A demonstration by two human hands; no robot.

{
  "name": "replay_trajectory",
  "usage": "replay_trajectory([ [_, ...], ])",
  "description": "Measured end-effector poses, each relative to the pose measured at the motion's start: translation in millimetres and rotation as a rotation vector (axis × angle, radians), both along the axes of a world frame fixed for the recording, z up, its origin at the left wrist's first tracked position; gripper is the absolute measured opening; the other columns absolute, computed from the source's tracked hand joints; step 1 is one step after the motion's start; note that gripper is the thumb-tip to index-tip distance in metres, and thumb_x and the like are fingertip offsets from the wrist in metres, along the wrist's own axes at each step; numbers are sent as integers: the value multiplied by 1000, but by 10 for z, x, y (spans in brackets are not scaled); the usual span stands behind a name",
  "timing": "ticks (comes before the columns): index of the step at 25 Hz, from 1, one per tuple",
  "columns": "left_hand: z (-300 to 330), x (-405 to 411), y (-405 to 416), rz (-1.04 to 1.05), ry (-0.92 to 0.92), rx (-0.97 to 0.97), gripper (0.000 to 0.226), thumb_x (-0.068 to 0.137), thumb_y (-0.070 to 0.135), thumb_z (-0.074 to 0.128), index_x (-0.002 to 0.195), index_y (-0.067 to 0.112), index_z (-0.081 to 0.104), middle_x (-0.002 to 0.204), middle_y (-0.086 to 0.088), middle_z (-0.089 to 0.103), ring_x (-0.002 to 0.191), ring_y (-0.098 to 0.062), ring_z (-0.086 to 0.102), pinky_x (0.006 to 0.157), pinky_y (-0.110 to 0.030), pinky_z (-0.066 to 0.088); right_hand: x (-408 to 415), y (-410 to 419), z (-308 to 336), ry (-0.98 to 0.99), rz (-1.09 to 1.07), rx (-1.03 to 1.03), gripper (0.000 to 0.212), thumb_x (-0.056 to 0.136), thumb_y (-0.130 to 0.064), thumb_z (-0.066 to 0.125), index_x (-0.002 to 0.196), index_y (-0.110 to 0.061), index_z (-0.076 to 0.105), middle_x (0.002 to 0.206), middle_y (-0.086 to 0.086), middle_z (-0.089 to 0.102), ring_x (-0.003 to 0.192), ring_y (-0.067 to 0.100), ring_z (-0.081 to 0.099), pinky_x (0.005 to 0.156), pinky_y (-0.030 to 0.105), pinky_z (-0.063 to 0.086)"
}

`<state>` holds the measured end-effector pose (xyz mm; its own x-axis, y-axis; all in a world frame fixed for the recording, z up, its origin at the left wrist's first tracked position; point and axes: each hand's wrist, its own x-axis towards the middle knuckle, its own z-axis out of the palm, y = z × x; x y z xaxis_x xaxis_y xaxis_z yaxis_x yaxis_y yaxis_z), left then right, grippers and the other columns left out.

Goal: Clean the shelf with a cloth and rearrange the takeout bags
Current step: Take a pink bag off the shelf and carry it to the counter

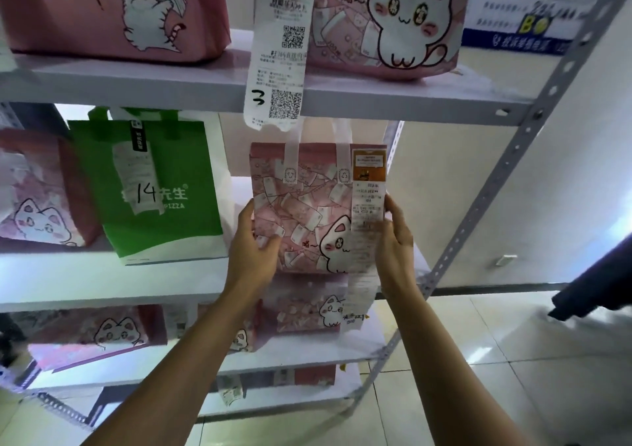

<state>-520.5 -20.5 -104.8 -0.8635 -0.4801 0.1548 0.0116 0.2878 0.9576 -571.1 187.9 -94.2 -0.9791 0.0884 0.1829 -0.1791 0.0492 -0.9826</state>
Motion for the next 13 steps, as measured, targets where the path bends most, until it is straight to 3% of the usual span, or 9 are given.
replay_trajectory([
  [2,30,147,-41,-41,14,15,64,96,15,62,148,37,32,133,-4,55,97,-11,63,59,-9,50,234,3,25,-12,-30,-6,40,109,-19,33,146,-27,47,115,-7,67,91,-1,70,65,17,59],
  [3,30,223,-48,-64,17,17,64,96,15,61,148,37,31,134,-5,55,98,-13,63,58,-9,48,354,7,24,-14,-44,-6,41,109,-18,32,146,-27,47,118,-5,67,96,2,69,70,21,61],
  [5,26,393,-42,-117,26,23,64,97,16,60,149,37,29,141,-6,52,112,-22,61,75,-20,54,593,21,-2,-1,-76,-11,42,109,-17,31,146,-28,47,124,-2,66,105,10,67,77,26,63],
  [7,3,549,-22,-171,9,33,63,98,18,58,149,40,27,148,-6,48,124,-28,56,96,-42,54,847,41,-50,6,-125,-29,42,109,-19,32,146,-31,48,124,-2,66,104,10,68,72,22,61],
  [8,-16,611,0,-191,-5,39,62,98,19,58,147,42,27,149,-5,47,125,-29,56,97,-46,53,972,58,-75,6,-150,-41,42,109,-19,33,146,-32,49,122,-3,67,100,7,69,68,20,60],
  [11,-80,777,105,-242,-13,38,61,98,18,57,146,44,28,147,-5,49,114,-25,62,83,-39,59,1307,146,-136,18,-241,-47,39,108,-21,36,142,-34,51,114,-7,68,94,2,70,61,16,57],
  [13,-140,852,224,-276,3,9,60,98,17,57,146,40,29,146,-4,51,100,-12,65,63,-21,57,1487,222,-150,14,-289,-34,38,107,-28,41,143,-37,49,112,-7,70,92,2,71,56,15,56],
])
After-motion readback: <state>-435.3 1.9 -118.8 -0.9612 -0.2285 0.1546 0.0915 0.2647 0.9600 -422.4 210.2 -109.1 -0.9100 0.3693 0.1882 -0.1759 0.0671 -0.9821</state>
